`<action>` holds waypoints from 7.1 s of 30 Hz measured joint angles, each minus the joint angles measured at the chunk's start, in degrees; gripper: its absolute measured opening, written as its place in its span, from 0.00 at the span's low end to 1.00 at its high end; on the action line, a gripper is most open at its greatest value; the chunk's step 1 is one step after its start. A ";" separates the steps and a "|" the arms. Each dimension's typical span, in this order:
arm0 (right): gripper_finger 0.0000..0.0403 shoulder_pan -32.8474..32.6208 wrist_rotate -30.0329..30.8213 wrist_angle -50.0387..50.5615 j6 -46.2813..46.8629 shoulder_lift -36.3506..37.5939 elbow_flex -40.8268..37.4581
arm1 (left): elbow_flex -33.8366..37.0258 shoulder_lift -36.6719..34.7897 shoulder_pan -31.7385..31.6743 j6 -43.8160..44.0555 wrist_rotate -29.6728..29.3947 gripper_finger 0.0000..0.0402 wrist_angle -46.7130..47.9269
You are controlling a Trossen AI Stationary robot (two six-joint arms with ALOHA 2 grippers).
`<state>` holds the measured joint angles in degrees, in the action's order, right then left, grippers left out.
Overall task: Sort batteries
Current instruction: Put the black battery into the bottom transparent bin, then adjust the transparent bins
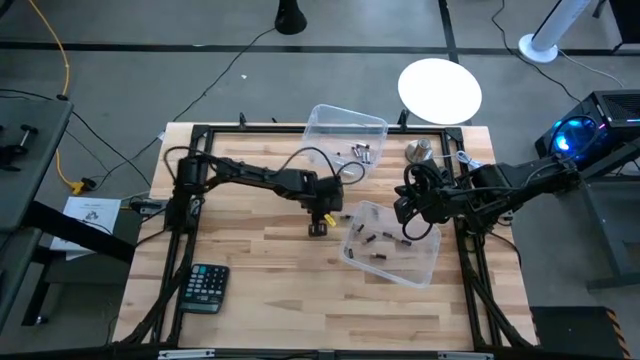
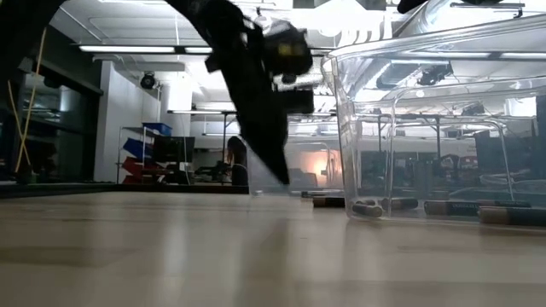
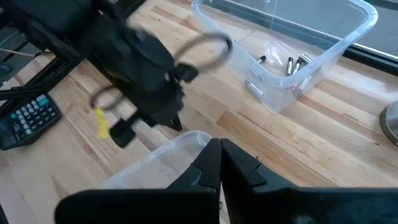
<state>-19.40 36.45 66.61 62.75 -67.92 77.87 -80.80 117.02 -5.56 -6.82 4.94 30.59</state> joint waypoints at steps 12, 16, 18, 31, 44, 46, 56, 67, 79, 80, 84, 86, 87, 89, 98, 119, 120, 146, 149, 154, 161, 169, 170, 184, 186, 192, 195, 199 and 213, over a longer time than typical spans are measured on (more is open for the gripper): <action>0.00 0.02 0.85 -0.09 0.29 0.02 0.00 | -0.23 1.21 0.39 -4.51 -0.28 0.29 -12.55; 0.00 0.02 0.86 -0.70 0.36 0.01 -0.02 | -0.23 4.85 0.31 -2.24 -0.90 0.43 -15.23; 0.00 0.02 0.87 -1.23 0.41 0.01 -0.02 | -0.23 6.63 -0.02 -0.71 -2.17 0.48 -15.79; 0.00 0.01 0.59 -1.42 1.73 0.02 -0.02 | -0.57 7.87 0.13 4.61 2.08 0.08 -12.47; 0.00 -0.02 -1.41 -1.32 1.49 0.02 -0.02 | 2.05 -11.97 -2.94 -0.37 -1.79 0.08 -2.34; 0.00 -0.02 -4.32 -1.29 1.47 -0.05 -0.02 | 3.90 -15.50 -1.38 -0.29 0.93 0.08 -5.20; 0.00 -0.46 -6.77 0.30 1.28 -2.25 -0.02 | 7.24 -18.84 12.16 -1.63 2.46 0.09 -27.06; 0.10 3.22 -10.74 2.83 3.19 -6.74 -0.04 | -6.23 -12.04 11.78 1.36 -4.17 0.52 -15.13; 0.02 9.75 -28.02 17.11 -0.81 -8.77 -7.67 | 7.03 -39.67 4.58 6.49 -8.72 0.49 2.77; 0.02 9.68 -28.87 17.33 -0.27 -8.23 -9.08 | 10.22 -43.79 4.18 8.68 -9.29 0.48 1.05; 0.00 7.81 -32.11 14.94 2.56 -6.05 -13.76 | 22.07 -58.41 4.01 18.47 -12.96 0.43 -4.55; 0.00 6.50 -34.92 10.73 3.25 -5.74 -15.63 | 27.03 -64.56 4.95 23.52 -14.99 0.41 -5.31; 0.00 5.82 -36.31 7.34 3.77 -5.86 -16.58 | 28.92 -67.34 5.51 26.16 -16.16 0.40 -5.45; 0.00 4.66 -38.02 -1.13 5.64 -6.23 -18.60 | 32.45 -72.54 6.59 30.85 -18.59 0.39 -5.34; 0.00 5.66 -32.27 -26.62 5.71 -14.97 -18.85 | 38.89 -83.89 9.49 38.07 -27.19 0.35 -5.09; 0.42 27.86 -27.14 -44.57 3.80 -16.19 -37.80 | 38.87 -83.55 9.46 41.23 -26.56 0.35 -5.25; 0.43 28.10 -27.50 -45.52 3.64 -16.43 -38.07 | 38.87 -83.55 9.44 41.28 -26.58 0.35 -5.25; 0.02 21.60 -18.99 -13.19 2.79 -3.89 -38.09 | 38.87 -83.57 9.33 40.51 -31.45 0.35 -5.69; 0.02 17.00 -20.61 -24.37 1.84 4.54 -38.04 | 38.87 -83.38 9.33 38.42 -33.20 0.35 -5.60; 0.01 5.82 -20.58 -58.01 -2.81 8.77 -37.81 | 38.87 -82.83 9.33 36.34 -33.95 0.35 -5.27; 0.01 -3.57 -20.89 -63.45 -3.30 -5.98 -29.76 | 38.87 -81.58 9.33 35.84 -33.94 0.35 -4.68; 0.22 -1.33 -27.57 -38.86 -6.68 -21.42 -11.49 | 38.87 -80.14 9.33 32.97 -33.51 0.35 -4.66; 0.26 -0.80 -27.24 -34.77 -9.09 -22.27 -8.68 | 38.87 -80.16 9.33 32.43 -33.33 0.35 -4.70; 0.22 24.66 -12.69 1.93 -23.94 -19.69 13.86 | 50.51 -77.11 12.46 41.45 -24.48 0.31 -18.31; 0.08 31.04 -15.42 -1.13 -28.00 -19.83 12.09 | 54.72 -73.78 13.88 45.86 -24.39 0.25 -26.94; 0.01 46.05 -28.36 -12.06 -33.02 -22.11 4.42 | 44.98 -57.27 16.50 43.53 -19.58 0.03 -33.26; 0.01 49.30 -33.64 -15.36 -32.84 -22.43 1.87 | 34.82 -49.55 16.63 33.94 -18.88 0.01 -32.93; 0.00 50.25 -36.41 -16.98 -32.84 -23.17 -0.65 | 23.77 -37.94 15.27 24.87 -15.54 0.00 -28.09; 0.00 44.87 -38.56 -13.43 -34.91 -23.31 -2.95 | -2.14 -11.60 12.99 19.52 -8.77 0.00 -6.57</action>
<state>25.48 -2.11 53.18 27.85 -91.23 74.91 -82.94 105.42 7.43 12.70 -3.83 24.02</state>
